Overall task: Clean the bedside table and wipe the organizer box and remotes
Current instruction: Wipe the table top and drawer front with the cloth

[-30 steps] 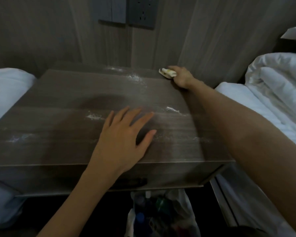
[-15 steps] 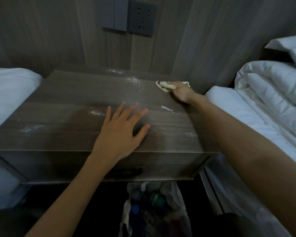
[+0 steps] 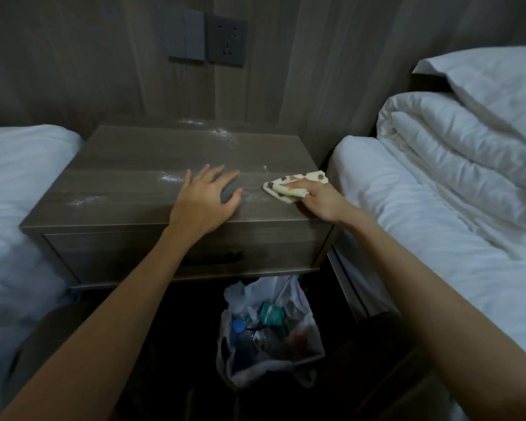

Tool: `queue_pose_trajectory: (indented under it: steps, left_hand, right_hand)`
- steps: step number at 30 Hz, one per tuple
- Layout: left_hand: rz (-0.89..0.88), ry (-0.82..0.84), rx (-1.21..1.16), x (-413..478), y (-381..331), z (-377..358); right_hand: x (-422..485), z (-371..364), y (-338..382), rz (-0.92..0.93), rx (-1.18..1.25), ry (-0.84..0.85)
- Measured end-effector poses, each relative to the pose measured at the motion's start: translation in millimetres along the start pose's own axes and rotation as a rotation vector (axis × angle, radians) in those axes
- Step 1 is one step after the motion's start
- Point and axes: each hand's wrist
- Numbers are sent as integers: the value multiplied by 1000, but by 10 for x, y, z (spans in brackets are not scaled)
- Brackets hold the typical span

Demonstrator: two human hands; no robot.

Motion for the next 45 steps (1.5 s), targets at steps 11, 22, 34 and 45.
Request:
queue_pose_trajectory:
  steps: [11, 22, 34, 45]
  left_hand:
    - [-4, 59, 11, -3, -4, 52]
    - [-19, -23, -28, 27, 254, 313]
    - [21, -81, 69, 59, 517, 259]
    - [45, -106, -2, 107, 576, 120]
  right_hand:
    - [-898, 177, 467, -29, 136, -64]
    - [-41, 642, 632, -52, 16, -330]
    - [1669, -22, 7, -130, -94, -352]
    - [2664, -586, -59, -151, -148, -187]
Point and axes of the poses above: each hand's wrist, its own x-axis towards the middle knuckle, its own z-axis out of the back of the hand, y = z × x, and after that the axes turned 10 degrees about -y, right-handed
